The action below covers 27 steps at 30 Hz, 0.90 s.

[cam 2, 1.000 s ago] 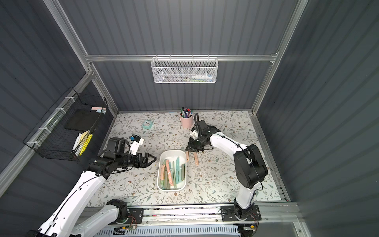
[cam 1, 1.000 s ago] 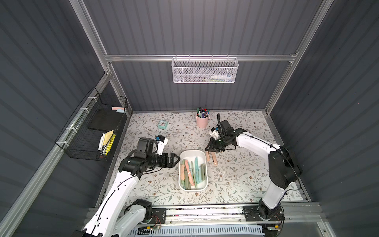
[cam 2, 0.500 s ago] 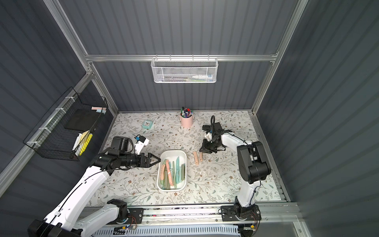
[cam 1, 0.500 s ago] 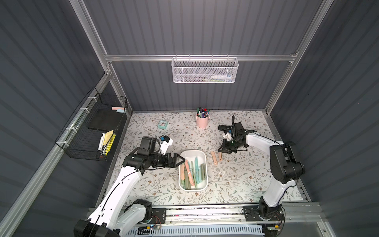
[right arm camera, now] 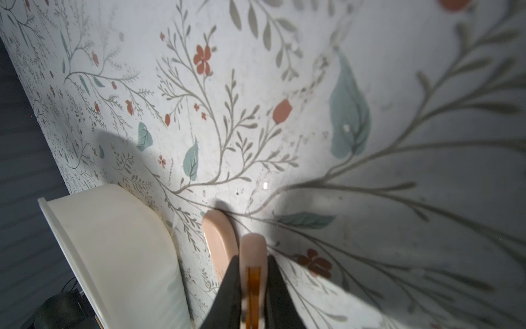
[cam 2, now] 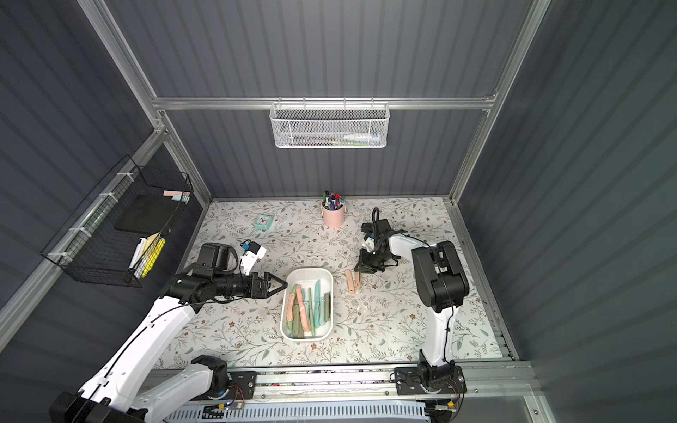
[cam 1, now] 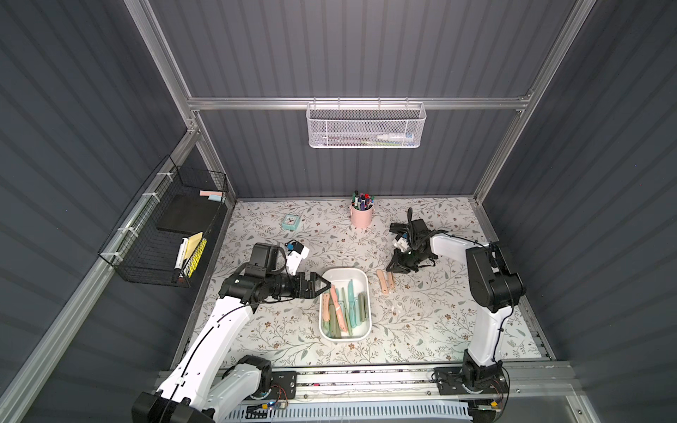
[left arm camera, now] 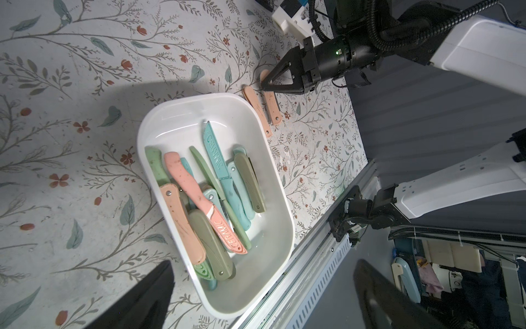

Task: Take the fruit knife out of the storage box
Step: Place the fruit knife at the center of the board.

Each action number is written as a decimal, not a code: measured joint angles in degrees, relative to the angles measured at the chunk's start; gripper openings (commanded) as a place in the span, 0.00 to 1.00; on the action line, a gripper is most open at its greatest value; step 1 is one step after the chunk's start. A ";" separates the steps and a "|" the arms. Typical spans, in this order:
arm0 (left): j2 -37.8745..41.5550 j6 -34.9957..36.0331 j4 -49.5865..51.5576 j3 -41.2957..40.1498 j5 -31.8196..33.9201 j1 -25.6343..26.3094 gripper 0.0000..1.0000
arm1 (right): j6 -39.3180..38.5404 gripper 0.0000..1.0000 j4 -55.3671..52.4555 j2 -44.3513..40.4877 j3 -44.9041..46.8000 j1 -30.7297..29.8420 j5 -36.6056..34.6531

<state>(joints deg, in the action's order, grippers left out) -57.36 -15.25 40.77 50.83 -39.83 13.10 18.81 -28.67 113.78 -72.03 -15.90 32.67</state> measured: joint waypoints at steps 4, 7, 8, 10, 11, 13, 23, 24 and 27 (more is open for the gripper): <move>0.00 0.00 0.00 0.00 0.02 0.00 0.99 | 0.13 0.21 0.50 0.63 0.00 0.00 0.22; 0.00 0.00 0.00 0.00 0.04 0.00 0.99 | 0.26 0.23 0.94 1.05 0.00 0.00 0.44; 0.00 0.00 0.00 0.00 0.09 0.00 0.99 | 0.33 0.24 1.01 1.09 0.00 0.00 0.50; 0.00 0.00 0.00 0.00 0.22 0.00 0.99 | 0.42 0.26 1.20 1.09 0.00 0.00 0.57; 0.00 0.00 0.00 0.00 0.24 0.00 0.99 | 0.44 0.26 1.27 1.09 0.00 0.00 0.61; 0.00 0.00 0.00 0.00 0.35 0.00 1.00 | 0.48 0.27 1.27 1.09 0.00 0.00 0.63; 0.00 0.00 0.00 0.00 0.50 0.26 0.99 | 1.81 0.31 1.68 0.57 0.74 0.00 0.68; 0.00 0.00 0.00 0.00 0.61 0.26 0.99 | 2.03 0.32 1.88 -0.04 1.57 -0.04 0.63; 0.13 0.00 0.02 0.00 0.90 0.26 0.99 | 2.75 0.35 1.46 -2.19 4.11 -0.28 0.37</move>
<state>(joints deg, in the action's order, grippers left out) -57.23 -15.25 40.80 50.83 -38.94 13.37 21.56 -27.20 111.59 -67.92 -16.19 33.04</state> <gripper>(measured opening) 0.995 0.332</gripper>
